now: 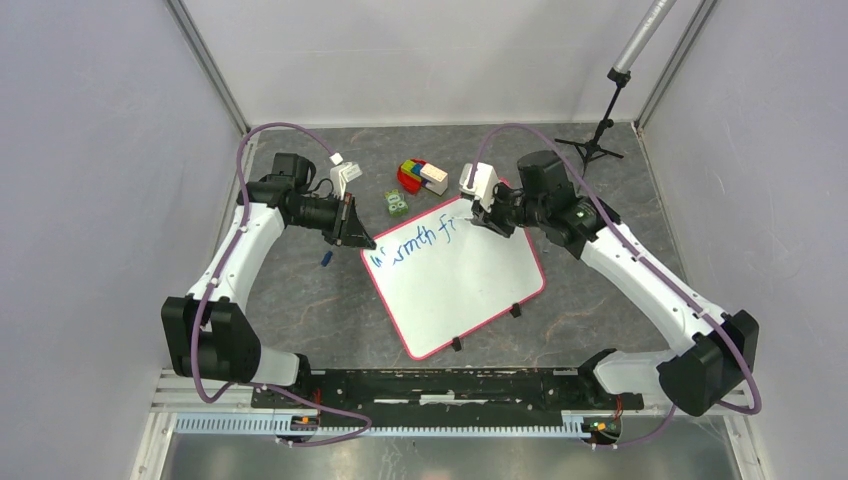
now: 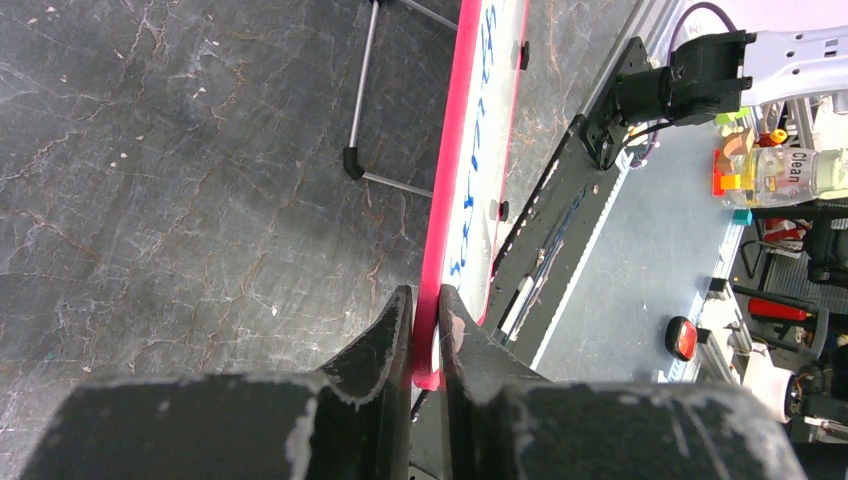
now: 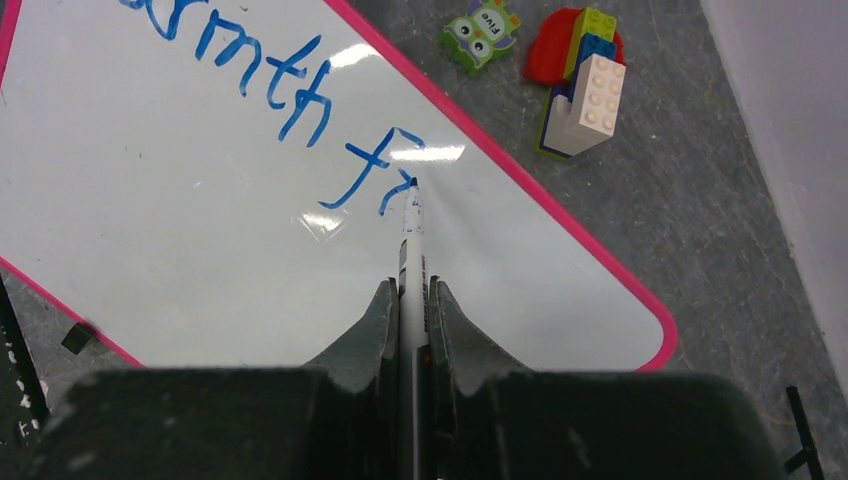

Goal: Write a sentence on the whiteboard

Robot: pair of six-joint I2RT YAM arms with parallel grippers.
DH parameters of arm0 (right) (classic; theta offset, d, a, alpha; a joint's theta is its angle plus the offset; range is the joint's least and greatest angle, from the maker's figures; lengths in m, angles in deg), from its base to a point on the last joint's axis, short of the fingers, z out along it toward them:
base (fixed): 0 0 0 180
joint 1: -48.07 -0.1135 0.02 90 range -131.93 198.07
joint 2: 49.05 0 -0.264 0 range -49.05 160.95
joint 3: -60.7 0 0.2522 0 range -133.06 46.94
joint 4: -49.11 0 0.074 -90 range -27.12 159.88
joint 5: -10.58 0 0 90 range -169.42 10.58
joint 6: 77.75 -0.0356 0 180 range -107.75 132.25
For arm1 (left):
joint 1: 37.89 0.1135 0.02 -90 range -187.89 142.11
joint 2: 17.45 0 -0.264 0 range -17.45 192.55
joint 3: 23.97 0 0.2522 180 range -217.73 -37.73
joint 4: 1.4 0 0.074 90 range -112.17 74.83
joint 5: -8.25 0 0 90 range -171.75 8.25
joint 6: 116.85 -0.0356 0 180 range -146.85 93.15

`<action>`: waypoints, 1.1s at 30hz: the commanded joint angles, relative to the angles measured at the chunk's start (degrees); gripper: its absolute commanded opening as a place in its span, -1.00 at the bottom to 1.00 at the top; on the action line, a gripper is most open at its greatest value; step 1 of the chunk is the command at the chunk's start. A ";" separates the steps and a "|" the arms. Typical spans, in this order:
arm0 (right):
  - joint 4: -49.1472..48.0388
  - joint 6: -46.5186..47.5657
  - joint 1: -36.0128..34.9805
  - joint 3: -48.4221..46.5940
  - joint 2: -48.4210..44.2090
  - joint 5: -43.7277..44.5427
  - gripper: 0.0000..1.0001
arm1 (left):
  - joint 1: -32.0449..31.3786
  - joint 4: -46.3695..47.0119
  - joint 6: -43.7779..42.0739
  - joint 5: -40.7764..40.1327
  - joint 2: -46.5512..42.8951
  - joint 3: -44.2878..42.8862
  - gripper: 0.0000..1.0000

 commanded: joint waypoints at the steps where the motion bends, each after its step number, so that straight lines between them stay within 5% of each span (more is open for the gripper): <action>1: -2.48 -0.84 -0.20 -3.27 1.11 0.23 -1.00 | -0.24 1.16 -0.95 -1.94 -0.97 -0.04 -0.95; 33: -1.96 -1.91 -0.20 -2.46 0.06 -0.98 -1.00 | -0.30 1.21 -1.17 -2.25 -1.18 0.23 -0.95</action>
